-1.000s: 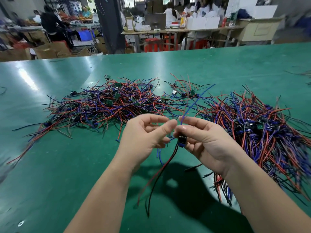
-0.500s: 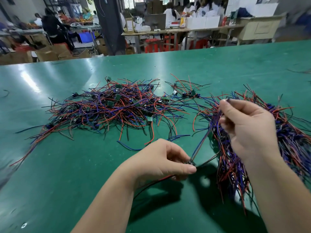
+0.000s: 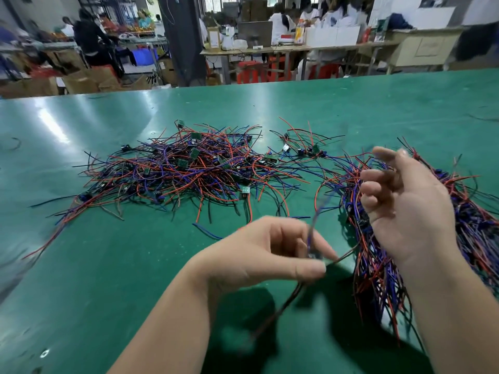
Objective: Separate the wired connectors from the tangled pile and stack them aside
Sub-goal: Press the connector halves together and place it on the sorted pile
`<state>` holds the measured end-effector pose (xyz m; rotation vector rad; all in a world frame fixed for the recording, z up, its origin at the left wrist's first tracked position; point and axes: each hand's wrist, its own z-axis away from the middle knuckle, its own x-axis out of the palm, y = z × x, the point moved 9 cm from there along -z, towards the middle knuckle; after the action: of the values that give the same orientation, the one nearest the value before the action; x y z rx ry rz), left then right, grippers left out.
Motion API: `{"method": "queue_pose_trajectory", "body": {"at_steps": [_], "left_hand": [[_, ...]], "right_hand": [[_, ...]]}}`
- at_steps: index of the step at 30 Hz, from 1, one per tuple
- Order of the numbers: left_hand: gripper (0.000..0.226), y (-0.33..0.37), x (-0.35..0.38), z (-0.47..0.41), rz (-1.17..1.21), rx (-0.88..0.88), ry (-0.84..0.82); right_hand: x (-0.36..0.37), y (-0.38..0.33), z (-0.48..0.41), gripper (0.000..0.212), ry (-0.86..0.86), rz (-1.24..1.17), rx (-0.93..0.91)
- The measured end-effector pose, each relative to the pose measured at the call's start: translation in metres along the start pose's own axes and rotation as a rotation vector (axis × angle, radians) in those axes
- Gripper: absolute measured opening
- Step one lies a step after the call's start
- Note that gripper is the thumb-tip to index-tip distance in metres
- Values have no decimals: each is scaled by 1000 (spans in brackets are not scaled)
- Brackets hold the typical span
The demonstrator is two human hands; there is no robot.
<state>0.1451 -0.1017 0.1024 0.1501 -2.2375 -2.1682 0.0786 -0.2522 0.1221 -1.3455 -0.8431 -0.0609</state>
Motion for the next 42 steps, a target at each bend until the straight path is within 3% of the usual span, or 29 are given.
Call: {"method": "queue_pose_trajectory", "body": {"at_steps": [4, 7, 10, 13, 15, 19, 24, 26, 30, 38, 40, 42], "left_hand": [[34, 21, -36, 1, 289, 286, 349], [40, 26, -61, 12, 368, 437, 628], [32, 26, -72, 24, 209, 480, 849], [30, 28, -59, 23, -59, 464, 907], [32, 25, -49, 19, -153, 444, 881], [30, 25, -31, 3, -286, 400, 670], [13, 0, -40, -4, 219, 156, 623], [25, -9, -36, -6, 235, 70, 604], [7, -21, -30, -8, 165, -80, 524], [17, -49, -4, 2, -76, -413, 73], [16, -56, 4, 8, -136, -486, -33], [13, -57, 5, 7, -182, -489, -39]], "right_hand": [[13, 24, -1, 11, -229, 272, 176], [39, 48, 23, 29, -568, 518, 240], [56, 50, 40, 33, -699, 461, 232], [56, 44, 35, 20, -601, 273, 231], [50, 44, 29, 11, -504, 208, 241], [36, 40, 16, 9, -340, 184, 253], [34, 39, 13, 9, -381, 272, 224], [39, 43, 19, 12, -448, 352, 190], [35, 34, 16, 12, -371, 500, 17], [17, 5, 10, 8, -145, 316, -98], [9, -5, 7, 15, -64, 243, -128], [-2, -15, 2, 23, 10, 177, -186]]}}
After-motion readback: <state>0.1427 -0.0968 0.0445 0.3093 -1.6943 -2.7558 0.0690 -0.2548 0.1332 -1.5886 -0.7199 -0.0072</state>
